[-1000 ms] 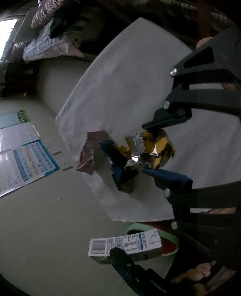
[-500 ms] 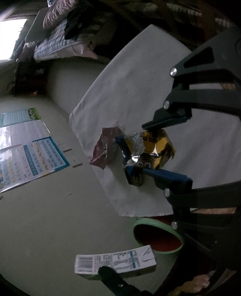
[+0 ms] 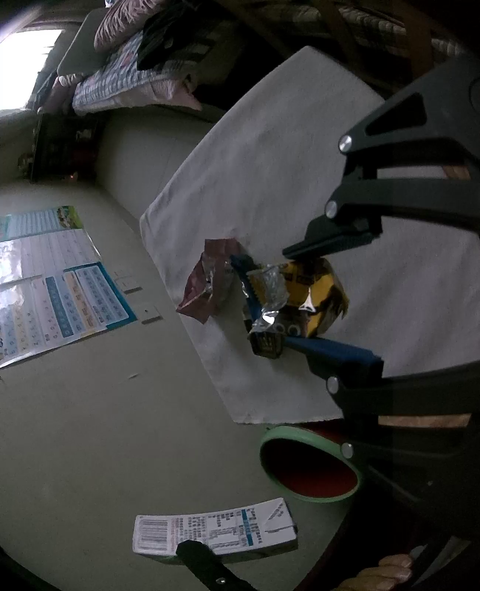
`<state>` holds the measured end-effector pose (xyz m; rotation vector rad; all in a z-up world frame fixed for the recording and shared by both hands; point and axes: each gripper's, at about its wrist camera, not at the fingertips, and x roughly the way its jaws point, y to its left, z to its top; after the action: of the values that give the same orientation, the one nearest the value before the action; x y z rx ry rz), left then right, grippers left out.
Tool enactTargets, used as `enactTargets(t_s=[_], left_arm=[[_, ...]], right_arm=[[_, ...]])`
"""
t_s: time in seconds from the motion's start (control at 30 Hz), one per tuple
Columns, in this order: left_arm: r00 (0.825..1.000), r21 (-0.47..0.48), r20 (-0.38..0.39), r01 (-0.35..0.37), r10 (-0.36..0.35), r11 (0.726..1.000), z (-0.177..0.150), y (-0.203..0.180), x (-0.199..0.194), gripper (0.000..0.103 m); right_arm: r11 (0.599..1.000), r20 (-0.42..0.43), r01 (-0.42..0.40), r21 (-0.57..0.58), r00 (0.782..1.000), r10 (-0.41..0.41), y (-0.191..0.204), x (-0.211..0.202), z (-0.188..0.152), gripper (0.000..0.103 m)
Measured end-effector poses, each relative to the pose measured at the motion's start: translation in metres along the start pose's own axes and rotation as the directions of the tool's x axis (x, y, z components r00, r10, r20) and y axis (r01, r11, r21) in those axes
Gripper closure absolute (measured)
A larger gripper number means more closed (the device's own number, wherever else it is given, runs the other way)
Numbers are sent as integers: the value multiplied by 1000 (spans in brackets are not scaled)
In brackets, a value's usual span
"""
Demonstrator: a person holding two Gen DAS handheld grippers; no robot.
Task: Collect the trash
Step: 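Carry the wrapper and milk carton over the green bin and open the right gripper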
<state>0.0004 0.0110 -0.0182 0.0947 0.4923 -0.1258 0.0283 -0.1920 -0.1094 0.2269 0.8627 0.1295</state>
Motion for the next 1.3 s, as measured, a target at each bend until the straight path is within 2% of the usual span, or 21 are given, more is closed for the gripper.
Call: enactTargets(t_s=[0.3,0.43,0.6,0.7,0.9,1.1,1.3], left_arm=[[999,-52,-46,-11,9,999,-12,25,15,49],[995,-96,-88,-54,46,994,-26,55,26,49],[982,-147,-160,-126,102,981,-49,95,36,49],[970,-170,-196,-176,142,970,-62,118,40,49],[956,-200,-219,-242,197,949,-72,151,38,49],[944,-237,-242,-283,226,929,-84,178,39,49],[935,-295,-277,-303,223,906,-99,204,44,49]], right_arm=[[999,-13,-22,-36,1000,21,22,7,5,62],[996,-15,-51,-72,999,50,43,12,11,62],[987,-35,-111,-112,994,108,74,26,18,62],[979,-54,-153,-136,988,147,96,34,21,62],[954,-95,-232,-192,971,217,142,50,26,62],[923,-144,-301,-241,951,273,185,64,27,62],[897,-211,-360,-258,927,311,218,82,25,62]])
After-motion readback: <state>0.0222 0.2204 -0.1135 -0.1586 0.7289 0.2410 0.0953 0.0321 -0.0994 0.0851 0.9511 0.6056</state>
